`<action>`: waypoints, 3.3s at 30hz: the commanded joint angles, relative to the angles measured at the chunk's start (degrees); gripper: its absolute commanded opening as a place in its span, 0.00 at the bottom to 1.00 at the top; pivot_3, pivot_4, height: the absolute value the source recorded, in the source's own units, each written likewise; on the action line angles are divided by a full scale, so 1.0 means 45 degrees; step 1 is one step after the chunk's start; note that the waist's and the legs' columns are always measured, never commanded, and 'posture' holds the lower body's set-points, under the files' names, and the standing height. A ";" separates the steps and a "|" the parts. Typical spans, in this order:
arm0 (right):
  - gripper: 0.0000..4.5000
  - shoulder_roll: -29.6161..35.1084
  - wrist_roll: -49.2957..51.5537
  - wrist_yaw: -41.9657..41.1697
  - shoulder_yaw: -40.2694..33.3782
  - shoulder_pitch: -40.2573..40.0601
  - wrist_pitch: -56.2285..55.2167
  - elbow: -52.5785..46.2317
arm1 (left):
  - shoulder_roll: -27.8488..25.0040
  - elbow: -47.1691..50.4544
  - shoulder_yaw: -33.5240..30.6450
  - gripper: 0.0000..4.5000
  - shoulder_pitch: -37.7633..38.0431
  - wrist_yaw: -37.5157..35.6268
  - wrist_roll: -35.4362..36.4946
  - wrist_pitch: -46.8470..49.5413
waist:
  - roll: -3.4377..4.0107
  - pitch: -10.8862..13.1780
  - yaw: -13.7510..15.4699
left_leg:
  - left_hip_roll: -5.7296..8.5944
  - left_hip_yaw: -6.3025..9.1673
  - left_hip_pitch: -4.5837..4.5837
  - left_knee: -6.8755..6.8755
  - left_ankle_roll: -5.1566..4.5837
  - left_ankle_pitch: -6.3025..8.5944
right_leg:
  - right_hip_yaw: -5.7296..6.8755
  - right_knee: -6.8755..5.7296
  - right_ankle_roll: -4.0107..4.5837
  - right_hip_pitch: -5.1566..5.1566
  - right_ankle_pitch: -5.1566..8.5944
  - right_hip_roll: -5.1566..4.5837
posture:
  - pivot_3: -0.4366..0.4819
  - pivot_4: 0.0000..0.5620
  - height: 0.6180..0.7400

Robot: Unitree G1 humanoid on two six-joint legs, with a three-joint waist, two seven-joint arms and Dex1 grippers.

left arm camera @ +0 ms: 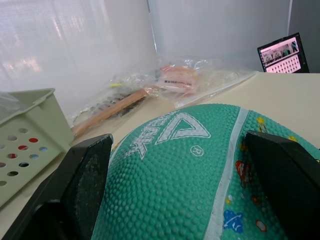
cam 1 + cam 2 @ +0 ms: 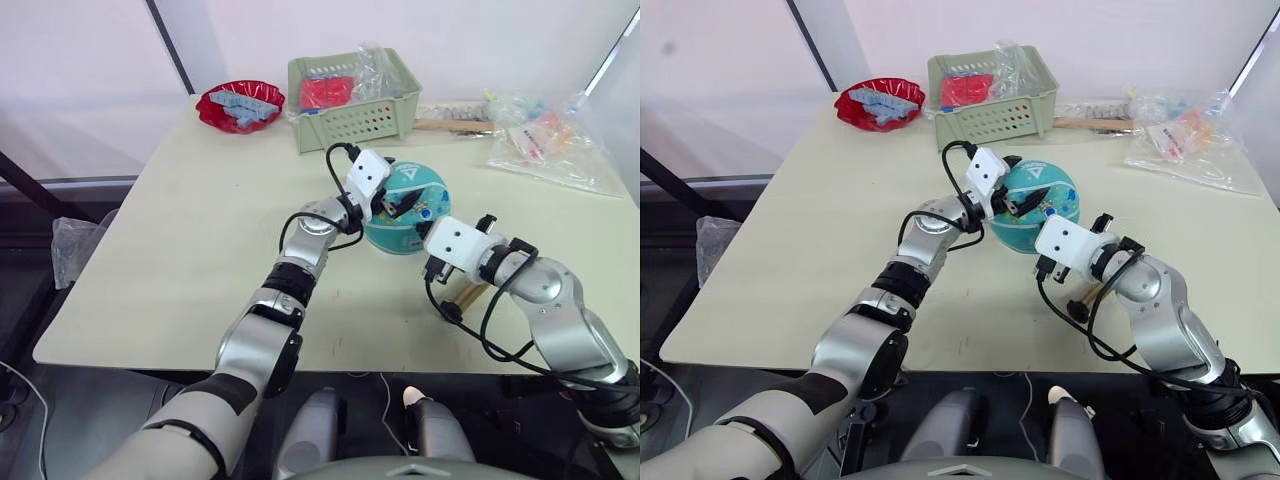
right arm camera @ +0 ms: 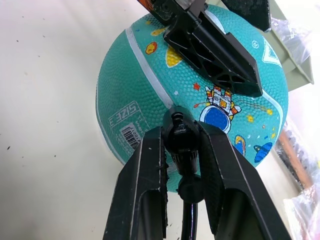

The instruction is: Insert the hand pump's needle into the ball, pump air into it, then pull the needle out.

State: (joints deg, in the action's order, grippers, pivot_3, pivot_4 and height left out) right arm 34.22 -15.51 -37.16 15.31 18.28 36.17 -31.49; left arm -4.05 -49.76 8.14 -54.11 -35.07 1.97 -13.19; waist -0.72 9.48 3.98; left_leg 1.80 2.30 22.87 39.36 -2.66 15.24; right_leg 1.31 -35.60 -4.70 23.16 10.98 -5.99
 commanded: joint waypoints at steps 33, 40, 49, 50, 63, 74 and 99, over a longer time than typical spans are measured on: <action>0.08 0.1082 0.1786 -0.0570 -0.1938 -0.0996 0.0071 -0.3148 | -0.0334 -0.1590 0.0219 1.00 0.0711 0.0586 -0.0697 0.0674 | -0.0013 -0.0019 -0.0305 | -0.0002 0.0146 -0.0050 -0.0011 0.0007 0.0002 | 0.0094 0.0046 -0.0074 -0.0099 0.0049 -0.0004 | 0.48 0.27 0.97; 0.08 0.0917 0.2096 -0.0089 -0.2603 -0.1489 -0.0401 -0.2925 | -0.0348 -0.1492 0.0119 1.00 0.0639 0.0437 -0.0637 0.0555 | -0.0005 -0.0042 -0.0385 | -0.0022 0.0182 -0.0071 -0.0010 0.0024 -0.0008 | 0.0104 0.0030 -0.0072 -0.0104 0.0048 -0.0007 | 0.48 0.27 0.97; 0.08 0.0016 0.1942 0.1669 -0.3695 -0.2215 -0.1856 -0.1253 | -0.0411 0.0150 -0.0650 1.00 0.0636 -0.0666 0.0427 0.0098 | 0.0005 -0.0035 -0.0421 | -0.0020 0.0180 -0.0048 -0.0014 0.0025 -0.0009 | 0.0099 0.0030 -0.0069 -0.0080 0.0048 -0.0004 | 0.48 0.27 0.97; 0.08 -0.0089 0.1956 0.1837 -0.3822 -0.2259 -0.1969 -0.1102 | -0.0454 0.0473 -0.0728 1.00 0.0648 -0.0885 0.0571 0.0074 | 0.0007 -0.0033 -0.0437 | -0.0020 0.0179 -0.0029 -0.0015 0.0024 -0.0009 | 0.0098 0.0030 -0.0069 -0.0060 0.0048 -0.0003 | 0.48 0.27 0.97; 0.08 -0.1129 0.2408 0.3152 -0.4787 -0.2708 -0.3108 0.0392 | -0.1666 0.5339 -0.1584 1.00 0.1153 -0.3262 0.2933 0.1776 | 0.0042 0.0005 -0.0721 | 0.0021 0.0159 0.0183 -0.0051 0.0093 -0.0051 | 0.0056 0.0019 0.0007 0.0165 0.0015 0.0012 | 0.48 0.27 0.97; 0.08 -0.1679 0.3265 0.3816 -0.5614 -0.1790 -0.3807 0.1981 | -0.5090 0.9757 -0.1894 1.00 0.4546 -0.6338 0.4744 0.4271 | 0.0082 0.0032 -0.0808 | 0.0007 0.0158 0.0157 -0.0050 0.0056 -0.0031 | 0.0042 -0.0013 0.0012 0.0163 0.0014 0.0032 | 0.48 0.27 0.97; 0.08 -0.2312 0.6070 0.5340 -0.7888 0.1407 -0.3268 0.4779 | -0.7447 1.3935 -0.2981 1.00 0.9982 -0.7299 0.6492 0.5479 | 0.0170 0.0091 -0.1025 | -0.0029 0.0081 0.0097 -0.0063 0.0059 -0.0033 | -0.0055 -0.0051 0.0048 0.0162 0.0009 0.0064 | 0.48 0.27 0.97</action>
State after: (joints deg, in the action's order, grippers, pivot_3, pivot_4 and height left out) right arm 23.88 10.30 -14.97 -17.14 23.52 20.76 -9.41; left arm -37.20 10.63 -3.98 -9.38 -68.34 30.05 11.89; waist 0.04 9.89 -0.63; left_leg 1.67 2.65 23.30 39.07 -2.39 15.09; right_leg 1.05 -35.82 -4.48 23.89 11.02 -5.70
